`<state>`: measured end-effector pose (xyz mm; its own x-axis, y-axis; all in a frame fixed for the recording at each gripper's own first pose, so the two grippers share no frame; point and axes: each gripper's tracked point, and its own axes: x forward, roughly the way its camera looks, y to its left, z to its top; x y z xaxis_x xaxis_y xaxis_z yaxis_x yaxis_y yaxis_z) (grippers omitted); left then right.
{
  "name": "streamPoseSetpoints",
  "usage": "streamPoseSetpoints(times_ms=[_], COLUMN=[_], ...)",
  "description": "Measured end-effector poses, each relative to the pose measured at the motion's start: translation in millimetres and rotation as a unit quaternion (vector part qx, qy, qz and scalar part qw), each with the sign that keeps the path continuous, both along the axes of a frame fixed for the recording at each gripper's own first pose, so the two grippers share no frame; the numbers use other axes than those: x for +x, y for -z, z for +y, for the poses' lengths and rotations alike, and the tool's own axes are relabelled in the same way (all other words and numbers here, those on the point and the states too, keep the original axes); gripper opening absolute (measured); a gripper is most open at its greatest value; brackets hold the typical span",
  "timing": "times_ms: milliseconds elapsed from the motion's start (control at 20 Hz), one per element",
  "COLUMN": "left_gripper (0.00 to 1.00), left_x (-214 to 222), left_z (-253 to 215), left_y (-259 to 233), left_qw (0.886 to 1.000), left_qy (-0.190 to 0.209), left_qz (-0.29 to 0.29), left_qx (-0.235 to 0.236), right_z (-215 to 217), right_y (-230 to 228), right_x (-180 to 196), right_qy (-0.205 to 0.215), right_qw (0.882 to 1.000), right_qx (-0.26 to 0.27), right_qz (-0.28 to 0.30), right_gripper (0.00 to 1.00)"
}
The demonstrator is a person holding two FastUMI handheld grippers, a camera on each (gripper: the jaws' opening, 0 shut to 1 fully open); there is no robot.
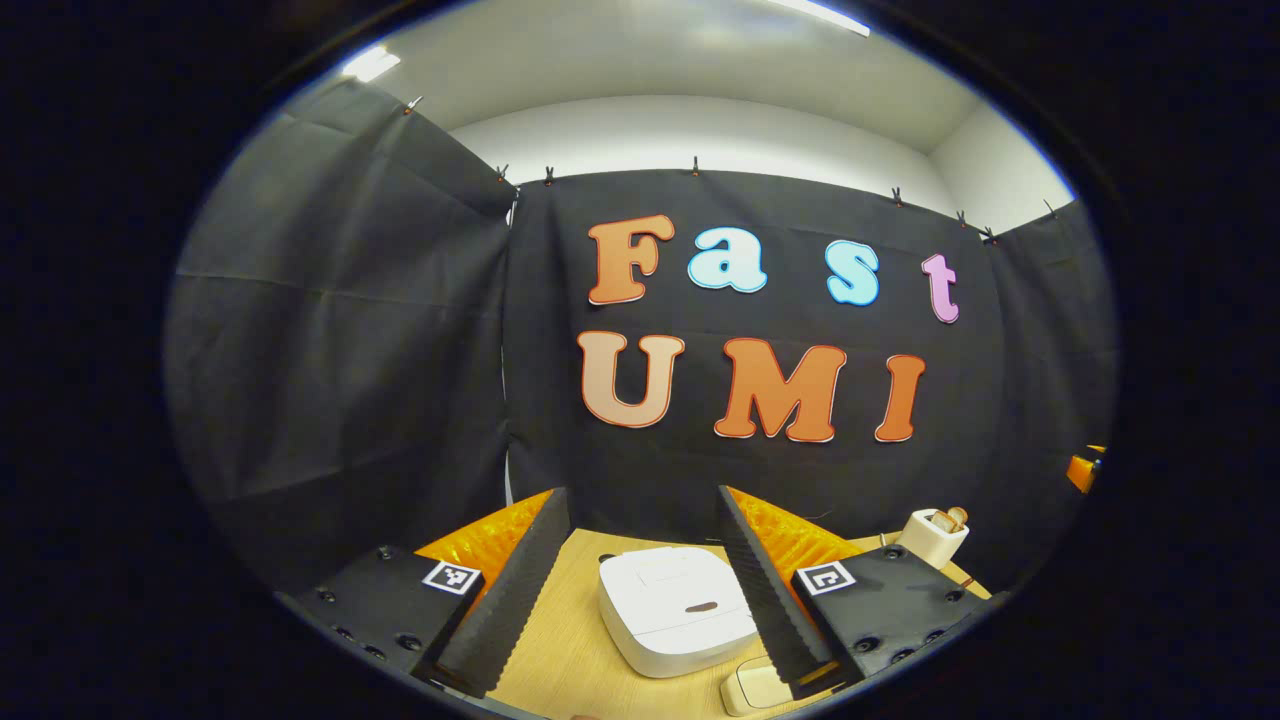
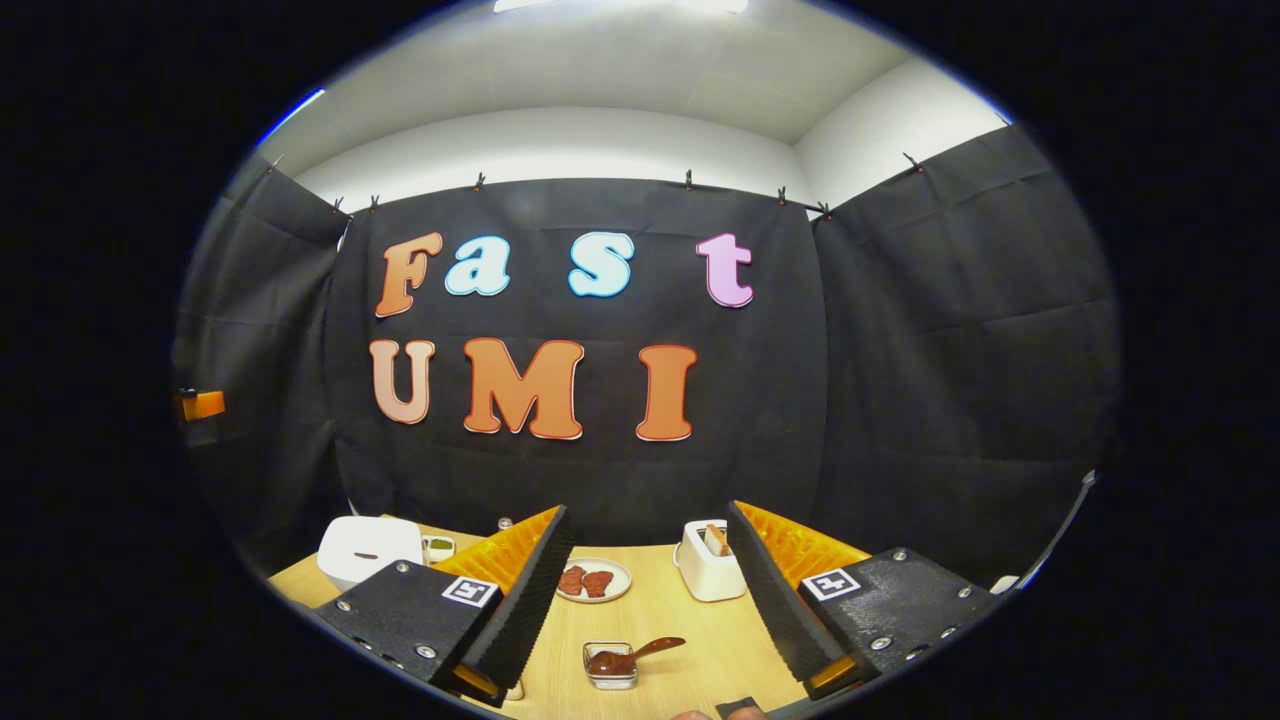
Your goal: Close the left gripper, press the button to open the rice cooker; take a wooden spoon from the chopstick holder with the right hand, scoop a spoonful of rice and pour it into the rice cooker, then put the wooden spoon back into the chopstick holder.
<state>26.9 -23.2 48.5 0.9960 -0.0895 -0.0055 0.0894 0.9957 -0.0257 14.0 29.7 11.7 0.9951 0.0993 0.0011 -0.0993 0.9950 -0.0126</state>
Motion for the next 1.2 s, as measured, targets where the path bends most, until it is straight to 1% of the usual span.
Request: streamPoseSetpoints(times_ms=[200, 300, 400, 450, 500, 700, 750, 900, 950, 1100, 1150, 1200], left_gripper=[1.0, 1.0, 1.0, 1.0, 1.0, 0.99, 0.98, 1.0, 0.98, 1.0, 0.99, 1.0], left_x=[-9, -10, -8, -7, -5, -1, 2, 8, 10, 18, 21, 22], left_z=[17, 19, 20, 19, 21, 25, 25, 19, 17, 9, 7, 4], left_y=[4, 8, 4, 1, 1, -2, -1, -1, -1, 7, 7, 5], left_qw=[1.0, 1.0, 1.0, 1.0, 1.0, 1.0, 1.0, 1.0, 1.0, 1.0, 1.0, 1.0], left_qy=[-0.022, -0.023, -0.019, -0.017, -0.018, -0.019, -0.02, -0.015, -0.015, -0.014, -0.014, -0.016], left_qz=[0.002, 0.006, -0.002, -0.002, -0.003, -0.006, -0.004, -0.002, -0.005, 0.005, 0.007, 0.005], left_qx=[0.001, 0.004, 0.001, -0.001, 0.0, 0.013, 0.016, 0.021, 0.02, 0.012, 0.011, 0.007], right_z=[0, 1, 6, 6, 8, 14, 14, 16, 15, 12, 10, 9], right_y=[2, 6, 10, 11, 13, 16, 18, 26, 30, 39, 38, 36], right_x=[-6, -10, -10, -10, -11, -10, -9, -5, -3, 2, 6, 9], right_qy=[0.012, 0.014, 0.014, 0.015, 0.015, 0.016, 0.017, 0.021, 0.024, 0.027, 0.028, 0.027], right_qw=[1.0, 1.0, 1.0, 1.0, 1.0, 1.0, 1.0, 0.999, 0.999, 0.999, 0.999, 0.999], right_qx=[-0.001, 0.0, -0.001, -0.002, -0.003, -0.004, -0.005, -0.006, -0.007, -0.002, -0.001, -0.001], right_qz=[0.0, 0.003, 0.008, 0.011, 0.014, 0.019, 0.02, 0.026, 0.029, 0.04, 0.038, 0.036], right_gripper=[0.95, 0.95, 0.95, 1.0, 0.95, 0.95, 0.95, 0.95, 0.95, 0.95, 0.95, 1.0])
